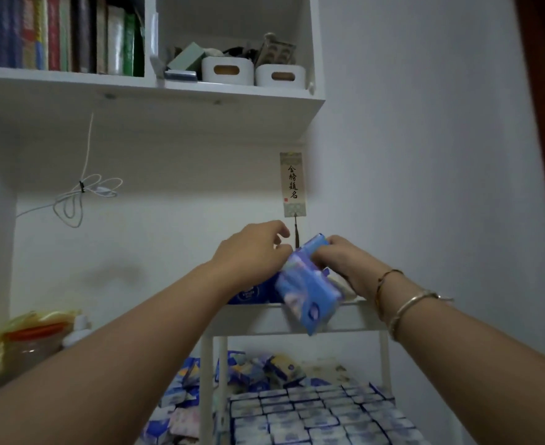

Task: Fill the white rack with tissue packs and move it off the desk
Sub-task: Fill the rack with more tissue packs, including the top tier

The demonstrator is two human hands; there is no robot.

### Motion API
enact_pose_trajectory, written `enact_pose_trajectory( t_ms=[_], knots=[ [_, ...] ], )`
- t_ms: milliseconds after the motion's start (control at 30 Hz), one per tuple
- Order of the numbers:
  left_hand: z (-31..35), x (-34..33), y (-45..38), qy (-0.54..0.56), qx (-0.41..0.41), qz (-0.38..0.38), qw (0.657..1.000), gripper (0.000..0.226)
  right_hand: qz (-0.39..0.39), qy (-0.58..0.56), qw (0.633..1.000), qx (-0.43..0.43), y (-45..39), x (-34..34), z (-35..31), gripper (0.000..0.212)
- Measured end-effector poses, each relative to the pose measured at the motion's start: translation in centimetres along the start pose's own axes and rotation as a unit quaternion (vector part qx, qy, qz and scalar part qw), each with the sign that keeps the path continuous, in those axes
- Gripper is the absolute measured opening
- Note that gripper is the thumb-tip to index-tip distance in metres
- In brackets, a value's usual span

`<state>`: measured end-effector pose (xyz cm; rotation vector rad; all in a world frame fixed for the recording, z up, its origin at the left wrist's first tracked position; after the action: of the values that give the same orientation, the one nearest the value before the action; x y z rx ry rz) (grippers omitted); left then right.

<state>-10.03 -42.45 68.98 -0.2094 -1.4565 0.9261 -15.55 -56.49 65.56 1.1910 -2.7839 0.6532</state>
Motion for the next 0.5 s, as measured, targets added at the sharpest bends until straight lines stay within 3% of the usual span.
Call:
enact_pose_trajectory(
  t_ms=[67, 133, 200, 400, 500],
  knots=[
    [1.7, 0.7, 0.8, -0.053, -0.038, 0.043, 0.997, 0.032, 0.007, 0.028, 1.0, -0.002, 0.1, -0.2, 0.1, 0.036],
    [3.3, 1.4, 2.4, -0.029, -0.066, 0.121, 0.99, 0.025, 0.008, 0.037, 0.999, 0.0, 0.2, -0.4, 0.0, 0.059],
    [3.7, 1.1, 3.8, 0.002, -0.07, 0.147, 0.987, 0.015, 0.025, 0.044, 0.999, 0.012, 0.3, -0.4, 0.1, 0.054],
    [1.7, -0.1, 2.8, -0.047, -0.011, 0.025, 0.998, 0.024, 0.056, 0.058, 0.997, 0.014, -0.9, 0.8, 0.6, 0.021],
    [1.6, -0.7, 2.2, -0.093, -0.006, -0.022, 0.995, 0.028, 0.06, 0.097, 0.993, 0.018, -1.3, 1.1, 0.5, 0.021]
  ],
)
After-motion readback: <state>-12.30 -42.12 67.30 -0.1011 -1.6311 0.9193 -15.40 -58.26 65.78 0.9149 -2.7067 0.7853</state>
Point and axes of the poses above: each hand's wrist, its own y-axis away from the middle knuckle, its own x-axis out of the back of the hand, z = x × y, the point moved 7 cm from there along -y, towards the middle knuckle, and after that the axes turned 2 degrees about -y, right-handed, at the moved point
